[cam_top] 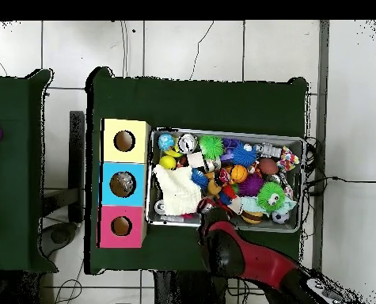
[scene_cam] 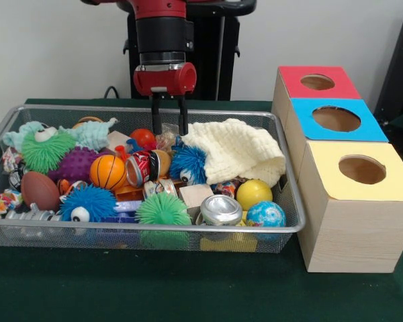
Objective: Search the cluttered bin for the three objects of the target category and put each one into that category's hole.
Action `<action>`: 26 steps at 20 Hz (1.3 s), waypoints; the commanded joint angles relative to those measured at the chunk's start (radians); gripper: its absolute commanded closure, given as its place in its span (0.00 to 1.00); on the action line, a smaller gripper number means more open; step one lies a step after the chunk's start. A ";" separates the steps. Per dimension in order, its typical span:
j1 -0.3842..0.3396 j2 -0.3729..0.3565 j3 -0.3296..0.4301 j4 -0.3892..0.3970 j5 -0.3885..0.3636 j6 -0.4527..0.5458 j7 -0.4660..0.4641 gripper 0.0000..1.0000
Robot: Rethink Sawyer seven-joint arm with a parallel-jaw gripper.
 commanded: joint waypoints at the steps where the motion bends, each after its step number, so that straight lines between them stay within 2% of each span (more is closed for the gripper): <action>1: -0.016 0.014 0.080 -0.146 -0.039 0.090 0.077 0.00; 8: -0.020 0.077 0.059 -0.165 -0.078 0.037 0.075 0.00; 26: -0.046 0.106 0.039 -0.195 -0.159 0.034 0.076 0.00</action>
